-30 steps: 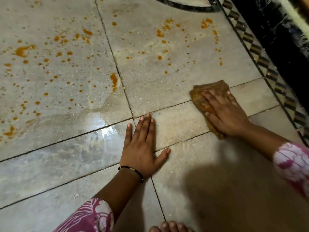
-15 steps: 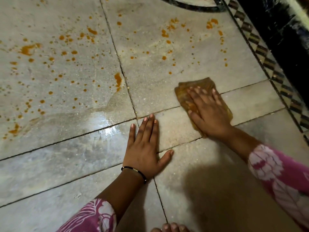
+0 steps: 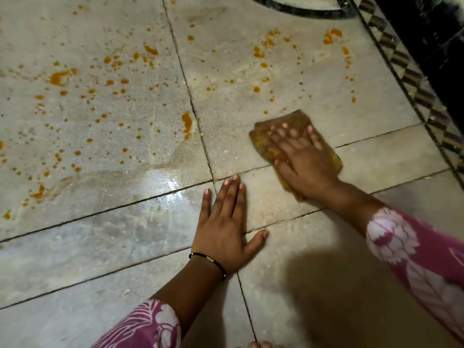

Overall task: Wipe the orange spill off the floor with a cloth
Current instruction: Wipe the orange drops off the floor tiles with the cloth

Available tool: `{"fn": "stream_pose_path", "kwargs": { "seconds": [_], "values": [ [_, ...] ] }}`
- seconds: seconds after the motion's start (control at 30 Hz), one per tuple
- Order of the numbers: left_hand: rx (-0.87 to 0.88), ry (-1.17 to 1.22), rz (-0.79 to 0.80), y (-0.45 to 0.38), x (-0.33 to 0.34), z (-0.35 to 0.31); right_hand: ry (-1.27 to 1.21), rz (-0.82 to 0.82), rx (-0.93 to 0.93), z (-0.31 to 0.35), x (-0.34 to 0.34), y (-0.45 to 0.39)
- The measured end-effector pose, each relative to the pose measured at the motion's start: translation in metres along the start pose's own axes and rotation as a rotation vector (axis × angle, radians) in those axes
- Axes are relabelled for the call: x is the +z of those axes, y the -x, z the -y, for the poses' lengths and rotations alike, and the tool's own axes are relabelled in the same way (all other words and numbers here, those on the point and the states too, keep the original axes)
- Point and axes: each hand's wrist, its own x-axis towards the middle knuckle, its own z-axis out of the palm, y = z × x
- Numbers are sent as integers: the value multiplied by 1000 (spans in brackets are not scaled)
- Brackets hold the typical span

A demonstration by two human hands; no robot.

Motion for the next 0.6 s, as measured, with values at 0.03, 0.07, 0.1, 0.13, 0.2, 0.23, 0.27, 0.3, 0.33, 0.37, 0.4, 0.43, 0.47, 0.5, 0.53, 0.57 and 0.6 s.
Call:
{"fn": "stream_pose_path", "kwargs": {
  "seconds": [0.03, 0.07, 0.1, 0.13, 0.2, 0.23, 0.27, 0.3, 0.33, 0.37, 0.4, 0.43, 0.47, 0.5, 0.53, 0.57, 0.6],
  "values": [
    [1, 0, 0, 0, 0, -1, -13, 13, -76, -1, 1, 16],
    [0, 0, -2, 0, 1, 0, -28, 19, -134, -6, 2, 31],
    [-1, -4, -2, 0, 1, -1, -37, 16, -157, -15, 0, 42],
    [-5, -9, 1, 1, 2, 0, -44, 8, -143, -24, -1, 48],
    [-1, -14, 6, 0, 1, -1, -50, -30, -43, -40, -6, 43],
    [0, -12, 13, 0, 1, -2, -52, -61, 26, -43, -7, 31],
    [-1, -8, 16, 0, 0, -2, -46, -96, 97, -43, -7, 15],
    [-5, -6, 19, 0, 0, -1, -47, -122, 160, -39, -7, -4],
    [-7, -6, 21, 1, -1, -1, -51, -131, 194, -35, -7, -23],
    [-5, -6, 26, 1, -1, -1, -57, -129, 194, -29, -7, -40],
    [-3, -7, 28, 1, -2, -1, -67, -126, 170, -22, -6, -53],
    [-1, -6, 29, 1, -2, -1, -77, -124, 131, -15, -4, -61],
    [-2, -6, 28, 1, -3, 0, -92, -126, 85, -9, -3, -63],
    [1, -4, 29, 1, -4, 0, -117, -129, 45, -5, -2, -60],
    [6, -4, 34, 1, -3, 1, -149, -135, 6, -4, -2, -52],
    [11, -1, 44, 1, -4, 2, -188, -138, -37, -5, -2, -38],
    [16, 8, 51, 0, -5, 2, -217, -140, -78, -9, -2, -23]
  ]
}}
